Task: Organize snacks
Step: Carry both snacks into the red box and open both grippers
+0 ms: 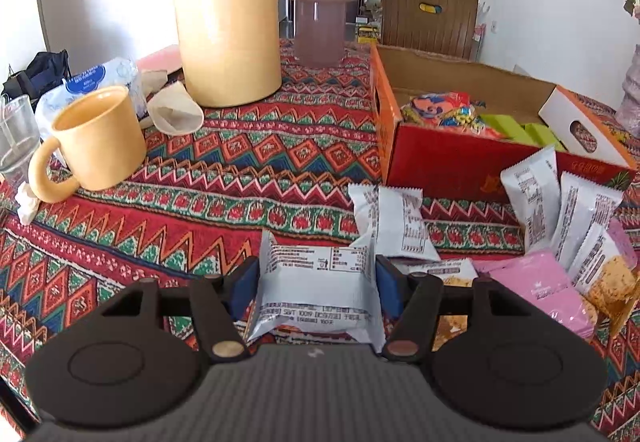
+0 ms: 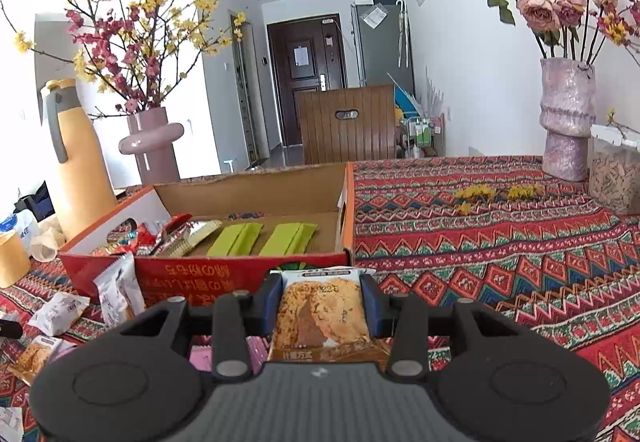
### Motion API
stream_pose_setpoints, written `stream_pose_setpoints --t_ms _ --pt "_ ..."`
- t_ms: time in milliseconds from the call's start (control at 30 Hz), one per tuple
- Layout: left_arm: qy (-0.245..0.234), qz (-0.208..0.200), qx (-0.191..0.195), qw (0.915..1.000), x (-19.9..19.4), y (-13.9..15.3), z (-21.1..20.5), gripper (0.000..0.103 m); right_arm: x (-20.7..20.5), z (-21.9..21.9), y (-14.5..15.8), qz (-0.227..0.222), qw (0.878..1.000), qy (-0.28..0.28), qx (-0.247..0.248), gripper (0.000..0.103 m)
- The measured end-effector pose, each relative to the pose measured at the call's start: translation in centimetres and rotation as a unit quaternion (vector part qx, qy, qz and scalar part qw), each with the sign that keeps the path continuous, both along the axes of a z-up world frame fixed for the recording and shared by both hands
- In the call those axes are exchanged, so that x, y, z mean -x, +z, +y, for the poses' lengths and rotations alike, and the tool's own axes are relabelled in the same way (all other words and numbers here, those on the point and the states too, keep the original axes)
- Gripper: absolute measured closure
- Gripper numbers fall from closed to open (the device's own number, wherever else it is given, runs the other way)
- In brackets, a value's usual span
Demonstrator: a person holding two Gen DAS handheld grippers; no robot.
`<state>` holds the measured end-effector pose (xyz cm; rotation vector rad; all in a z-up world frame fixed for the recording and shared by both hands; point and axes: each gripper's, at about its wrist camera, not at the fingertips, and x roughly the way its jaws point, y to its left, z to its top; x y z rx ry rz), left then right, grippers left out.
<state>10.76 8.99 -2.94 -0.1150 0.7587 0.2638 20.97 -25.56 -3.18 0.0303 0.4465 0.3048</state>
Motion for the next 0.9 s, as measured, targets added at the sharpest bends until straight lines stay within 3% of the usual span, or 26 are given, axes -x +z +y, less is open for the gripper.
stream_pose_setpoints --t_ms 367,667,900 --pt "-0.021 -0.044 -0.011 0.9987 -1.3 2.6 -1.2 0.042 0.3 0.7 2.5 -0.029 1.000 0.007 0.007 0.062" --pt "-0.053 -0.087 -0.039 0.9941 -5.0 5.8 -3.2 0.042 -1.2 2.4 4.8 -0.046 0.999 0.016 -0.001 0.062" --pt "-0.077 -0.108 -0.037 0.9905 -8.3 7.6 -5.5 0.041 -3.5 4.2 6.1 -0.053 0.998 0.020 -0.001 0.062"
